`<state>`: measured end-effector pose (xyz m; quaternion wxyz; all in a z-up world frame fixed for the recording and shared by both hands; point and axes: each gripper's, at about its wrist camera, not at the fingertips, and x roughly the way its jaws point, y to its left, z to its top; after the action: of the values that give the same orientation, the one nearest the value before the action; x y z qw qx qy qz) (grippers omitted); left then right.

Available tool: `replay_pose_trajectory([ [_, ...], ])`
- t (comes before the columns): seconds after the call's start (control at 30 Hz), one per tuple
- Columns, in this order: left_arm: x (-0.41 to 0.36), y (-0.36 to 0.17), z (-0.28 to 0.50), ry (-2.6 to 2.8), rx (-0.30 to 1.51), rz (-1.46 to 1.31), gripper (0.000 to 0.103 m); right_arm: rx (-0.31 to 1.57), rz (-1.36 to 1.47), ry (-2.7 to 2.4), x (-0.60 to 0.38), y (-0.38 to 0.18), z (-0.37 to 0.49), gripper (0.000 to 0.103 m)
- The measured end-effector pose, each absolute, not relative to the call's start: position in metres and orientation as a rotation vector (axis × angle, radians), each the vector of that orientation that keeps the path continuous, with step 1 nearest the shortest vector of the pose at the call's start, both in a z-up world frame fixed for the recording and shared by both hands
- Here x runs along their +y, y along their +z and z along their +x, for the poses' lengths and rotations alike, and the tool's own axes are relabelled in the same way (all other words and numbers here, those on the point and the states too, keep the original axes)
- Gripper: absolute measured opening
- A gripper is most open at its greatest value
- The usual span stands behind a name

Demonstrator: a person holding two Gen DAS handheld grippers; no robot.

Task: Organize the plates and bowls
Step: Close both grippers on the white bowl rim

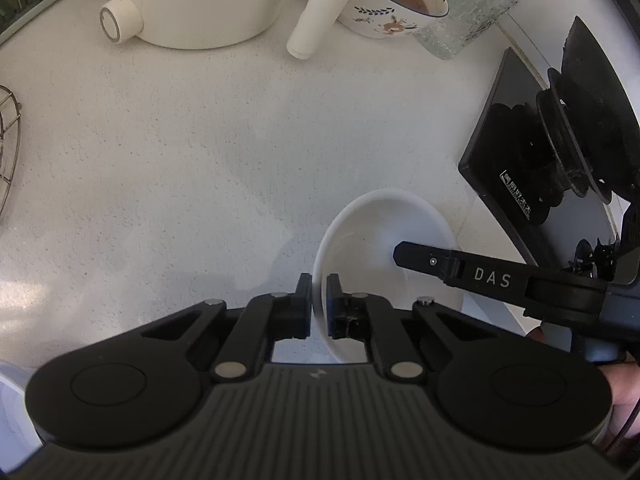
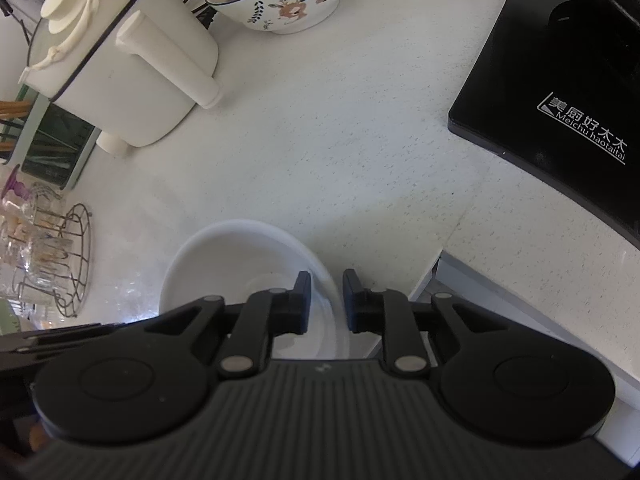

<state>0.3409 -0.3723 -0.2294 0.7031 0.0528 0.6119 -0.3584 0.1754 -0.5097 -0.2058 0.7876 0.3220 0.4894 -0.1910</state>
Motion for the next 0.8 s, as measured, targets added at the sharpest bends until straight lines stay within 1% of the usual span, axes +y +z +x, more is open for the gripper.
replay_pose_trajectory([
  [0.3,-0.359,-0.218,0.342,-0.791,1.356,0.071,0.008,1.042,0.686,-0.387,-0.5,-0.196,0.176,0.02],
  [0.47,-0.344,-0.208,0.34,-0.787,1.346,0.005,0.008,1.031,0.675,-0.382,-0.494,-0.183,0.174,0.02],
  [0.67,-0.324,-0.189,0.331,-0.77,1.299,-0.011,0.008,1.03,0.655,-0.36,-0.481,-0.173,0.173,0.02],
  [0.8,-0.308,-0.184,0.327,-0.764,1.304,-0.023,0.008,1.027,0.663,-0.336,-0.469,-0.166,0.17,0.02],
])
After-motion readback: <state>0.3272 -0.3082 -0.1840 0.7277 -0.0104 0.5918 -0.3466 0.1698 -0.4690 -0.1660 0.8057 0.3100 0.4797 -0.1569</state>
